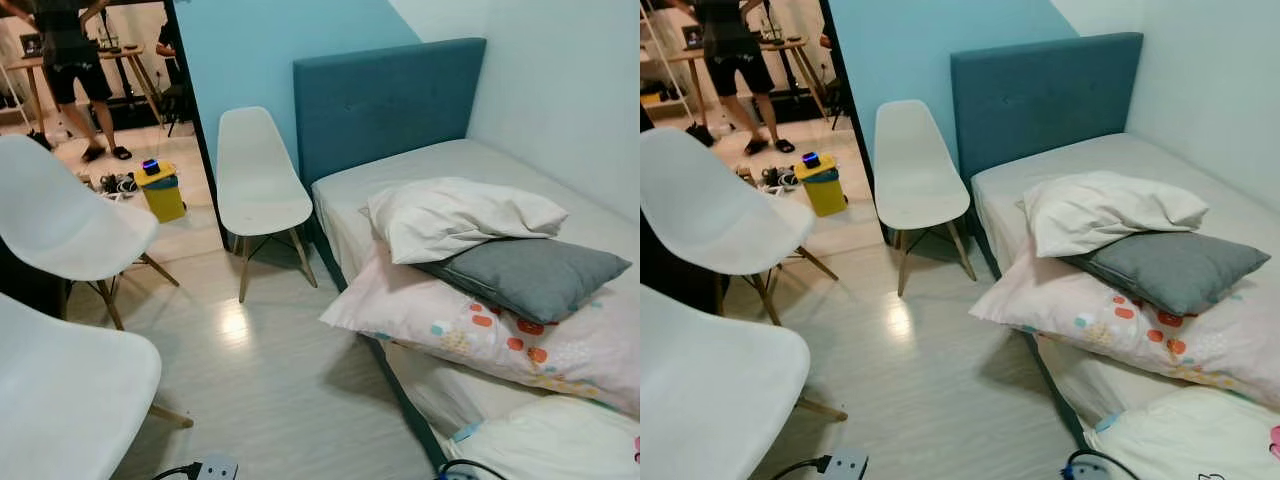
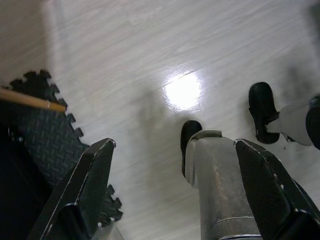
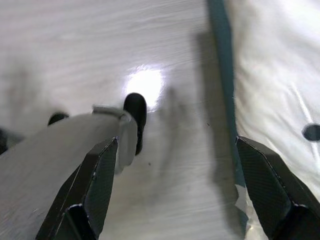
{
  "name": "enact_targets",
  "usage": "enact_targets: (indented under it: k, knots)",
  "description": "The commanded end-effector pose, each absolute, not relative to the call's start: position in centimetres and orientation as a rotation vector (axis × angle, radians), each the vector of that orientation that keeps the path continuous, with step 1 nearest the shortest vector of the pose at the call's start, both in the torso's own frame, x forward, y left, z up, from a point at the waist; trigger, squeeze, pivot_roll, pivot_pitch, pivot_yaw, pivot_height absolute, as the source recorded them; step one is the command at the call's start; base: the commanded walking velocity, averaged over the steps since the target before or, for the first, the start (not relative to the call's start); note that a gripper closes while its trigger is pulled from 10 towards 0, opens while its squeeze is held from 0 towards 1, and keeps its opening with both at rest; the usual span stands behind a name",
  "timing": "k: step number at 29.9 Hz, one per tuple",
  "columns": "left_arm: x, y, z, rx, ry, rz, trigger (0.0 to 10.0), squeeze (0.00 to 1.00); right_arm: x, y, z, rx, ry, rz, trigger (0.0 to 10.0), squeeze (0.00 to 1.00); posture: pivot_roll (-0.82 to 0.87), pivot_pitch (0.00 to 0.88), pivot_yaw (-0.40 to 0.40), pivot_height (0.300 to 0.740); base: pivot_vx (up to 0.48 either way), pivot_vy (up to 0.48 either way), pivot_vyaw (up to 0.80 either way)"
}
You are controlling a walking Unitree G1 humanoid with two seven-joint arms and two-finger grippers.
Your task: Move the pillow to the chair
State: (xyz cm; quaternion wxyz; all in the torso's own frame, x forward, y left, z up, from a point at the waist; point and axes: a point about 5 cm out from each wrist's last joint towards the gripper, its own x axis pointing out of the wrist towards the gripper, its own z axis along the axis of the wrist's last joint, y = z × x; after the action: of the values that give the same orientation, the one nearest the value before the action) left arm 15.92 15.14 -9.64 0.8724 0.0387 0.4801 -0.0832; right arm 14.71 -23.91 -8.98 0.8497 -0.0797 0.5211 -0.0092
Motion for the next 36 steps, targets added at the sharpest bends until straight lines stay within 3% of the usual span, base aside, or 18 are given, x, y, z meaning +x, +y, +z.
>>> enact_targets:
  k: [1, 9, 18, 36]
  knots:
    - [16.2, 16.4, -9.5, 0.085, 1.006, -0.147, 10.0, 0.0, 14.6, -23.5, -9.1, -0.13, 1.09, -0.028, 10.0, 0.0, -0.03, 0.0, 0.041, 0.74, 0.0, 0.0, 0.0]
    - [16.8, 17.3, -9.2, 0.046, 0.993, -0.061, 10.0, 0.0, 14.2, -22.7, -9.4, -0.118, 1.106, -0.007, 10.0, 0.0, -0.01, 0.0, 0.031, 0.74, 0.0, 0.0, 0.0]
    - [16.5, 15.5, -9.4, 0.043, 1.003, -0.125, 10.0, 0.0, 16.3, -20.9, -8.9, -0.05, 1.039, 0.07, 10.0, 0.0, 0.01, 0.0, 0.01, 0.74, 0.0, 0.0, 0.0]
    - [15.7, 15.9, -9.7, 0.036, 1.022, -0.111, 10.0, 0.0, 17.1, -19.6, -8.7, -0.195, 1.05, 0.264, 10.0, 0.0, 0.05, 0.0, -0.027, 0.74, 0.0, 0.0, 0.0]
